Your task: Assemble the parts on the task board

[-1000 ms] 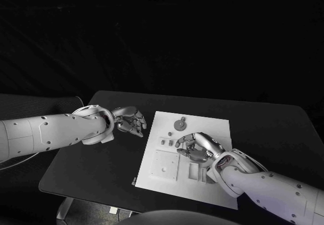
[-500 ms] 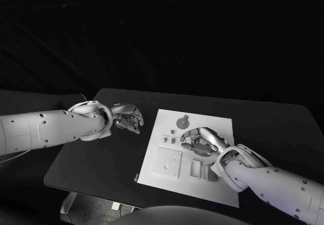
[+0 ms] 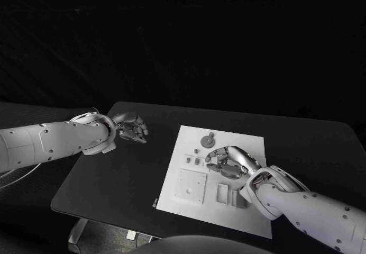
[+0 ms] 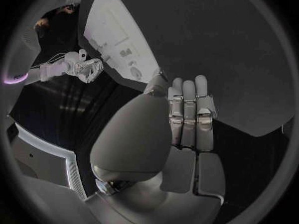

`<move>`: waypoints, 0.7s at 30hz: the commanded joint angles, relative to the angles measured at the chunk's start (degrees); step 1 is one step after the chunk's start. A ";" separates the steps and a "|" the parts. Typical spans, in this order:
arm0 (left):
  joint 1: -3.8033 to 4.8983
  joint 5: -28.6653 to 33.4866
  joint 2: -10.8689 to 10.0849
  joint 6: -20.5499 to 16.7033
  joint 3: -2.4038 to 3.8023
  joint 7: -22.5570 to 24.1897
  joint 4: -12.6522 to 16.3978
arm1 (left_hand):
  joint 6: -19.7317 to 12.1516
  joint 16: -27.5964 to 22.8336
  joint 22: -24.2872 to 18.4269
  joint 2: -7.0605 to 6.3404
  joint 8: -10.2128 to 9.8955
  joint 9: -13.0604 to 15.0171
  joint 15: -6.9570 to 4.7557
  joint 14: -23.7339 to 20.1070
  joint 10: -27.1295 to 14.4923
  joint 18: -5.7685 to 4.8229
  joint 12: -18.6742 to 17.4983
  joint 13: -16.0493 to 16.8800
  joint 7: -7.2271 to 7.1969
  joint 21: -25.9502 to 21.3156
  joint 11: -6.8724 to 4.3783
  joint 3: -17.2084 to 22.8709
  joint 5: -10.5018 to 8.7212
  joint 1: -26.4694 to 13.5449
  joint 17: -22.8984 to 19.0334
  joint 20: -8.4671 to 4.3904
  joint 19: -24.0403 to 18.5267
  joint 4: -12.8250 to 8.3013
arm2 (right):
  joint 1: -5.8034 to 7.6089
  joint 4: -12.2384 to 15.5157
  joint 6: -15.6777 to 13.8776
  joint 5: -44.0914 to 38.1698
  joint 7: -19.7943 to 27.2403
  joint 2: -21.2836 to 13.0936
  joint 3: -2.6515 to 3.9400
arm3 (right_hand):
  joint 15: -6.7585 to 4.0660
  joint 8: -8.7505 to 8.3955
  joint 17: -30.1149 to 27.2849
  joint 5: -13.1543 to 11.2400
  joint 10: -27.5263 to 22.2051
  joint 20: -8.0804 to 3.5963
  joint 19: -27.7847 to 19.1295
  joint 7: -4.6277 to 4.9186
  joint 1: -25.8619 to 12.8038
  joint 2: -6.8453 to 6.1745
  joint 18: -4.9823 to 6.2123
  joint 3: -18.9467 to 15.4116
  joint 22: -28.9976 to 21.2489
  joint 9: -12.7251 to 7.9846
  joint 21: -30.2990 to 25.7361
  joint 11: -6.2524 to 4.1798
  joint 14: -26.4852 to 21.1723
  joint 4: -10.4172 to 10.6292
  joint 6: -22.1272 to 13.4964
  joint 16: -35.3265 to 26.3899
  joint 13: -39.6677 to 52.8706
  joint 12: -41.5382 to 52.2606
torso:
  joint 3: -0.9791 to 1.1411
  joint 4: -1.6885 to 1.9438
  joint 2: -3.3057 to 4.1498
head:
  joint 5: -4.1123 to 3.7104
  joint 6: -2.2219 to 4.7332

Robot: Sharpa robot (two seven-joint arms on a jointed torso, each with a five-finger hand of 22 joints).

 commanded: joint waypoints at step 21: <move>-2.69 -18.77 -1.63 -7.68 -0.01 0.70 9.56 | 0.45 0.04 0.50 -2.74 -0.20 -0.25 -0.08 0.36 1.04 0.24 -0.38 0.99 -1.19 0.42 -0.16 -0.71 -1.04 -3.37 0.36 -0.05 0.37 0.05 | 0.04 -0.47 1.28 0.29 -0.06 -0.18 0.06 | 0.07 -0.38 -0.05 0.25 -0.08 0.04 0.43 0.88 -0.51 0.02 0.90 -0.58 0.22 -0.14 -0.24 0.38 0.28 -0.04 -1.23 -0.18 -0.01 -0.23 | 0.03 0.03 0.01 | 0.80 -1.50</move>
